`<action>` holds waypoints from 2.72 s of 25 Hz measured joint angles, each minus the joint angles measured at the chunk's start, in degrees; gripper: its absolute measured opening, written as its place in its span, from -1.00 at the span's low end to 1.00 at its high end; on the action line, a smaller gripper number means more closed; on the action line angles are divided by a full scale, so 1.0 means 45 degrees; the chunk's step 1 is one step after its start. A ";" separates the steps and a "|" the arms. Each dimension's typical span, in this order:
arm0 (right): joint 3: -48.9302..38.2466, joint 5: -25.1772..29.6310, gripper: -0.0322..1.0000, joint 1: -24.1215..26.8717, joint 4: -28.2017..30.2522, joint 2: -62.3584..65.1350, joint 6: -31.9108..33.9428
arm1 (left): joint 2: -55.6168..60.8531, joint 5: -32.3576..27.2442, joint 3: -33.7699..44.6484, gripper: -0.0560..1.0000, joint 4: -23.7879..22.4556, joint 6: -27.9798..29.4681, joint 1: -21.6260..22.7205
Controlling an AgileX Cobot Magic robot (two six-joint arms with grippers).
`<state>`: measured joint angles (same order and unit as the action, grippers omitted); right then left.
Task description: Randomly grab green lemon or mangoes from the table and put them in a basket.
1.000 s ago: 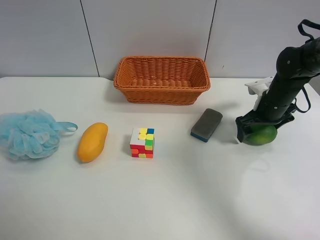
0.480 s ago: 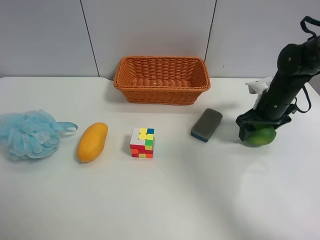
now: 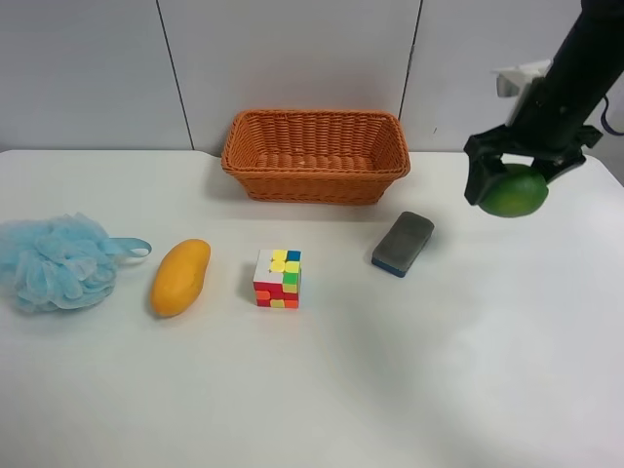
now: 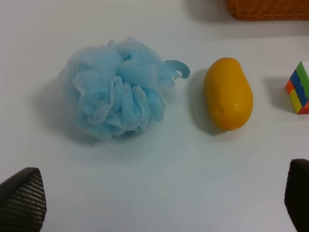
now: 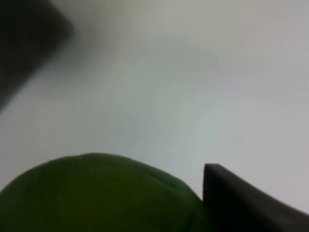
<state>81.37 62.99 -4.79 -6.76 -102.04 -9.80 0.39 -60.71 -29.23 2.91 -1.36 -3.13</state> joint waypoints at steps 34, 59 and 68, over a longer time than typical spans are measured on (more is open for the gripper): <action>0.5883 -0.6309 0.58 -0.3030 0.0689 -0.6392 0.1005 | 0.0000 0.0000 0.0000 0.99 0.0000 0.0000 0.0000; 0.5898 -0.5315 0.99 -0.3034 0.0558 -0.5582 0.0942 | 0.0000 0.0000 0.0000 0.99 0.0000 0.0000 0.0000; 0.5927 -0.0123 0.99 -0.3034 0.0549 -0.1909 0.0942 | 0.0000 0.0000 0.0000 0.99 0.0000 0.0000 0.0000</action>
<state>108.04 62.43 -18.44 -4.29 -110.63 -5.56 0.39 -60.71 -29.23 2.91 -1.36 -3.13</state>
